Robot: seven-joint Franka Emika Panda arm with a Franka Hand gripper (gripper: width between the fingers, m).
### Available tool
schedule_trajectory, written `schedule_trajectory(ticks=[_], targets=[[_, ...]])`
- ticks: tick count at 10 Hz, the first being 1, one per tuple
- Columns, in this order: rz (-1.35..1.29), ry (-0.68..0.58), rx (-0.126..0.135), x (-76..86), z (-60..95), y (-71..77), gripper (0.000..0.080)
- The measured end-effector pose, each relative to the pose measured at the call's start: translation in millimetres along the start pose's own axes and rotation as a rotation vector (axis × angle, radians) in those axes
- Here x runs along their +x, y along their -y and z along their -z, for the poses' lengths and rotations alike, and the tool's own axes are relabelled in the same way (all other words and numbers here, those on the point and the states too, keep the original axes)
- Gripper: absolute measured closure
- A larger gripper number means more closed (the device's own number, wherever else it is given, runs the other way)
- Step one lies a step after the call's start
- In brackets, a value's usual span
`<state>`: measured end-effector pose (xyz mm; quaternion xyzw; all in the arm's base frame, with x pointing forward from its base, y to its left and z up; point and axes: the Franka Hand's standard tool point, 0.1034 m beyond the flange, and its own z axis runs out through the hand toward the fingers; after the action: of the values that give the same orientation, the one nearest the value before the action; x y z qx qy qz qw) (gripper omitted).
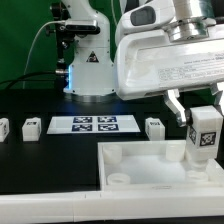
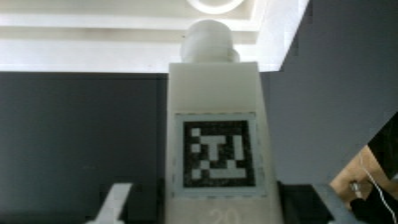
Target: Assemble one leg
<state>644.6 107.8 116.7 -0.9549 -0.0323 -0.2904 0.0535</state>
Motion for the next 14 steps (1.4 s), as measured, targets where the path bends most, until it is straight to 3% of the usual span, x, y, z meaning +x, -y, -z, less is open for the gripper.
schedule_trajectory(ticks=[7, 14], targets=[[0.008, 0.020, 0.002, -15.7, -1.1, 3.6, 0.0506], [0.022, -0.039, -0.002, -19.7, -4.9, 2.3, 0.0506]])
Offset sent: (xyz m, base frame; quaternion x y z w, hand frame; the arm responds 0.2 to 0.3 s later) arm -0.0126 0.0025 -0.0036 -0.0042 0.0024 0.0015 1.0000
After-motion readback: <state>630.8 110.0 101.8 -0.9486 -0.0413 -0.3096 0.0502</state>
